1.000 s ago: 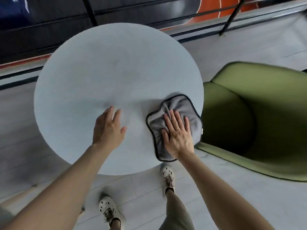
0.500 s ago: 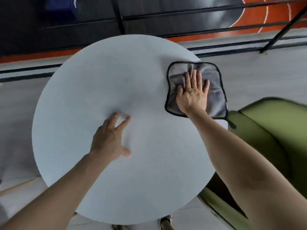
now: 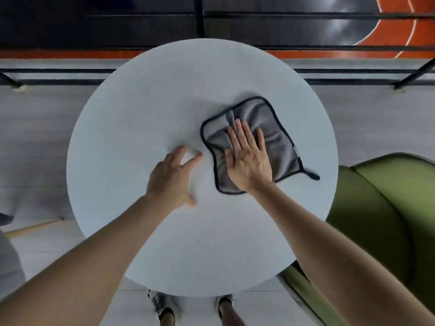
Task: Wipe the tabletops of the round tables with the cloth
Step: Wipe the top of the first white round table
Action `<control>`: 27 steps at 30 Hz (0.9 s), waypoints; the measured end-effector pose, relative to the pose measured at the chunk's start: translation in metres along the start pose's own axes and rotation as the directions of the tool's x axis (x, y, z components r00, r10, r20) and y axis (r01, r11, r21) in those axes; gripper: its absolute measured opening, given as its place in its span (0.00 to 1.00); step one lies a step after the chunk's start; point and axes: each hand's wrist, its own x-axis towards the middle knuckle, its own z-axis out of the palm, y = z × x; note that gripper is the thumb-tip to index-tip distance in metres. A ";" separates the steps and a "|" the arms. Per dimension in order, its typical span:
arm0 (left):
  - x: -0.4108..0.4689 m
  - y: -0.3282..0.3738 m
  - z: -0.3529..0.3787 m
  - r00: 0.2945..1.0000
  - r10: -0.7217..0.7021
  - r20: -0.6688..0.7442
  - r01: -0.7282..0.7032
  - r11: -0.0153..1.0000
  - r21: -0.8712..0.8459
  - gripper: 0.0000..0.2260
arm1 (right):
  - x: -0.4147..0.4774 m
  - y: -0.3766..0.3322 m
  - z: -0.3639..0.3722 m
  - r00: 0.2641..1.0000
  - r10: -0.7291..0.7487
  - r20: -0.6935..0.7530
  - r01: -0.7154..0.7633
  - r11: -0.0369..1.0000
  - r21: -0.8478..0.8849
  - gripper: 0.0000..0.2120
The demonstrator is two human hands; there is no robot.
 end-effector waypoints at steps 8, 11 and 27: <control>-0.011 -0.009 0.006 1.000 0.003 -0.004 -0.003 0.999 -0.055 0.55 | -0.178 -0.041 0.015 0.997 0.065 0.037 -0.062 0.996 -0.067 0.32; -0.037 -0.025 0.023 0.972 0.111 -0.207 -0.135 0.985 -0.107 0.27 | -0.191 -0.046 0.016 0.993 0.118 0.017 -0.116 0.990 -0.085 0.32; -0.118 -0.174 0.107 0.702 0.543 -0.461 -0.548 0.825 0.138 0.15 | -0.268 -0.176 0.069 0.779 0.414 -0.470 -0.424 0.901 0.091 0.27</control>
